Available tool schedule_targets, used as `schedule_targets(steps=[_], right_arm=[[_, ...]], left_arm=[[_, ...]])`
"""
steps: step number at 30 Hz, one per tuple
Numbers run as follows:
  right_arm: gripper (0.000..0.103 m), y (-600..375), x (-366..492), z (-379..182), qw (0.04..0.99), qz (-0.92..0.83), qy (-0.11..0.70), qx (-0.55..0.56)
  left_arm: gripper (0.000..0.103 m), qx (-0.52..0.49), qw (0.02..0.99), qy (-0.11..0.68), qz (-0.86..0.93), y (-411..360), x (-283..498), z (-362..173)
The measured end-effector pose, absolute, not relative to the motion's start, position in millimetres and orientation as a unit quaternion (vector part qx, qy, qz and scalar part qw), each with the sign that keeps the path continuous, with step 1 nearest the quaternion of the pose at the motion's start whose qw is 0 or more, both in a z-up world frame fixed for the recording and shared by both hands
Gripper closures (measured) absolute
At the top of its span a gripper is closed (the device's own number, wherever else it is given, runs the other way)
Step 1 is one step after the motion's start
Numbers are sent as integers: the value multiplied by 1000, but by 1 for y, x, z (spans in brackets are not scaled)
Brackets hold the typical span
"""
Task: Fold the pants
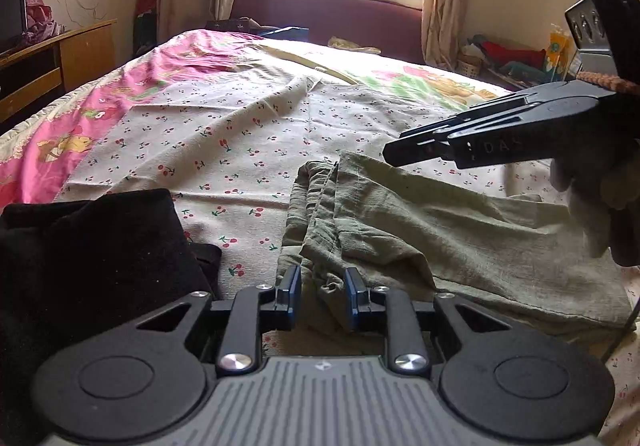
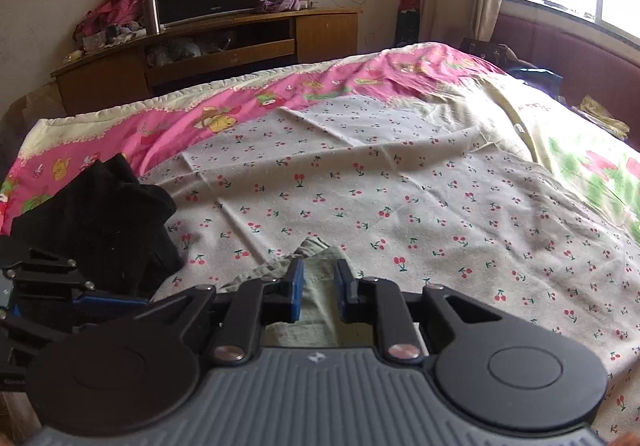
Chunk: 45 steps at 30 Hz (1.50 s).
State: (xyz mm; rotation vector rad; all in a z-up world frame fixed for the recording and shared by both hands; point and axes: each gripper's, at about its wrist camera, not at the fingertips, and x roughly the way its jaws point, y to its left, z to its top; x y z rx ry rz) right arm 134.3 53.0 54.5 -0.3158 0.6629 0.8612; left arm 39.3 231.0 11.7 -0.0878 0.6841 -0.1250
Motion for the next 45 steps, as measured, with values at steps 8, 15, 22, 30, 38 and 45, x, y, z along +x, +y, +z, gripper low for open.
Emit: schedule_targets(steps=[8, 15, 22, 30, 38, 45], right_arm=[[71, 102, 101, 8, 790, 439, 350, -244], [97, 98, 107, 16, 797, 428, 384, -184], [97, 97, 95, 35, 807, 448, 371, -107], [85, 80, 99, 17, 818, 411, 402, -14], [77, -103, 72, 43, 897, 186, 390, 89], [66, -225, 54, 8, 885, 56, 413, 206]], left_arm=[[62, -46, 939, 335, -59, 245, 20, 14], [60, -47, 943, 321, -67, 251, 17, 17], [59, -64, 946, 312, -68, 261, 13, 22], [56, -36, 944, 312, -97, 236, 17, 26], [51, 10, 942, 287, -172, 171, 46, 33], [50, 55, 917, 326, -222, 107, 74, 4]])
